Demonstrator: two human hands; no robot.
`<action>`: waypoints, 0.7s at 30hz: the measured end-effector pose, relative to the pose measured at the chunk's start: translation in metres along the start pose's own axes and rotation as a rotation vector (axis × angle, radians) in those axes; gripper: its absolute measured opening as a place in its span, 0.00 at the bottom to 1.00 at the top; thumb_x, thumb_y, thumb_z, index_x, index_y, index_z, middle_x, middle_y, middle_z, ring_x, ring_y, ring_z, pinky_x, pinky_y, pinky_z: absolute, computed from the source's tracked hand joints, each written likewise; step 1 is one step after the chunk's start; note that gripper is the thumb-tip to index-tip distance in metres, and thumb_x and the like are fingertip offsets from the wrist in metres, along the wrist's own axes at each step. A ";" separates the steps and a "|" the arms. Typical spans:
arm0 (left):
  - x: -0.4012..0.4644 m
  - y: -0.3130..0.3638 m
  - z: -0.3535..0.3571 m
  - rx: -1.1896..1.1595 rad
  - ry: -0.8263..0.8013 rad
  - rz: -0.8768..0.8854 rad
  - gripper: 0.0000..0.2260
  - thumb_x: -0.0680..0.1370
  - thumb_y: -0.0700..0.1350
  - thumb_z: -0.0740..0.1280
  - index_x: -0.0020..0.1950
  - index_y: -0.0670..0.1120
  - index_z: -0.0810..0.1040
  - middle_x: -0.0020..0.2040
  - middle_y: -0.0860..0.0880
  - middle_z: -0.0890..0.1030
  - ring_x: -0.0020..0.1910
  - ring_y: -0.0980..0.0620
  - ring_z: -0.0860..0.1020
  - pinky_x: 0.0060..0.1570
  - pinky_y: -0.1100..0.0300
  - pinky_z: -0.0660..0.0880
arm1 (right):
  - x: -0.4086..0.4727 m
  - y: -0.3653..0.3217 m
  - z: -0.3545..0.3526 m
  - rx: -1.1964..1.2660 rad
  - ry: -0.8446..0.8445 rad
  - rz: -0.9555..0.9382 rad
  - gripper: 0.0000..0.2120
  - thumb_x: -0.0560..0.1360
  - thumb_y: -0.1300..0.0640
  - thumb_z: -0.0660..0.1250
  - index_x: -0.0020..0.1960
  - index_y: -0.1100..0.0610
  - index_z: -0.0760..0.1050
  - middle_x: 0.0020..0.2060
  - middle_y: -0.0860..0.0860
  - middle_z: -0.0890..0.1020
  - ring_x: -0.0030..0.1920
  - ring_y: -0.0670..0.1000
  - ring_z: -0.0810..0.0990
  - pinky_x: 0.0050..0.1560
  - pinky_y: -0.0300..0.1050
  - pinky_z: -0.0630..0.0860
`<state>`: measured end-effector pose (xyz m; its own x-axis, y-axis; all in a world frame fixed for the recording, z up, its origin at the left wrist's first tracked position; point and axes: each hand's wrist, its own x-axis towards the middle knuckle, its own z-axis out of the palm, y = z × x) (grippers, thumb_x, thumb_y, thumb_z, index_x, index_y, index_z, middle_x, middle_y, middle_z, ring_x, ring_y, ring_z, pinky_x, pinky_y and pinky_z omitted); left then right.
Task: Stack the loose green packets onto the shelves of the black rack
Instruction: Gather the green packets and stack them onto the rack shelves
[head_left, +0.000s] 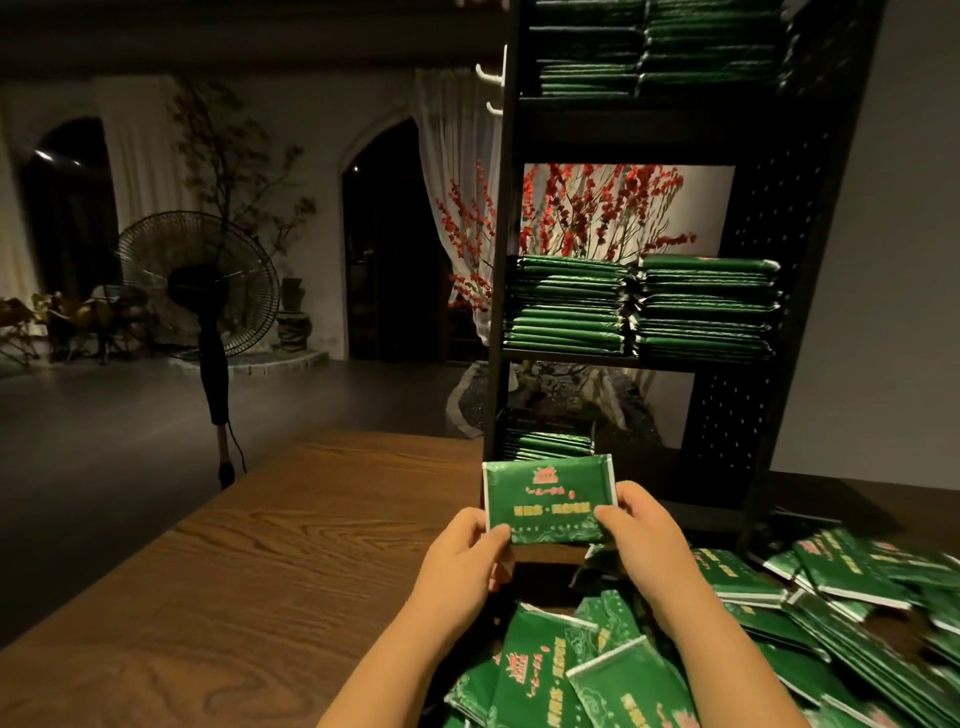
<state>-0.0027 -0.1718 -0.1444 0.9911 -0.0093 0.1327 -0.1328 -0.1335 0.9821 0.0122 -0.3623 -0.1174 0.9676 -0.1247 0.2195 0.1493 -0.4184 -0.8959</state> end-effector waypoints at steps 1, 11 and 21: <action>0.004 0.004 0.005 -0.053 -0.010 -0.015 0.09 0.82 0.44 0.63 0.44 0.43 0.72 0.29 0.52 0.74 0.27 0.56 0.70 0.32 0.63 0.68 | 0.004 0.001 -0.002 0.054 0.026 0.032 0.08 0.79 0.59 0.61 0.53 0.64 0.73 0.41 0.60 0.74 0.38 0.53 0.70 0.38 0.47 0.64; 0.059 0.054 0.038 -0.584 0.064 -0.323 0.06 0.82 0.46 0.65 0.48 0.44 0.75 0.33 0.51 0.75 0.28 0.56 0.69 0.27 0.67 0.65 | 0.042 -0.014 -0.009 0.321 0.269 0.092 0.09 0.82 0.58 0.59 0.58 0.61 0.73 0.44 0.55 0.75 0.41 0.51 0.74 0.37 0.48 0.70; 0.088 0.058 0.056 -0.889 0.164 -0.440 0.13 0.79 0.52 0.68 0.44 0.42 0.78 0.34 0.50 0.77 0.24 0.58 0.71 0.21 0.69 0.68 | 0.085 -0.024 -0.014 0.260 0.265 0.155 0.13 0.79 0.58 0.64 0.38 0.57 0.65 0.32 0.53 0.68 0.33 0.52 0.66 0.35 0.47 0.64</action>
<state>0.0775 -0.2354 -0.0834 0.9492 0.0084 -0.3145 0.2202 0.6965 0.6829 0.0880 -0.3752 -0.0717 0.9015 -0.4108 0.1359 0.0852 -0.1394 -0.9866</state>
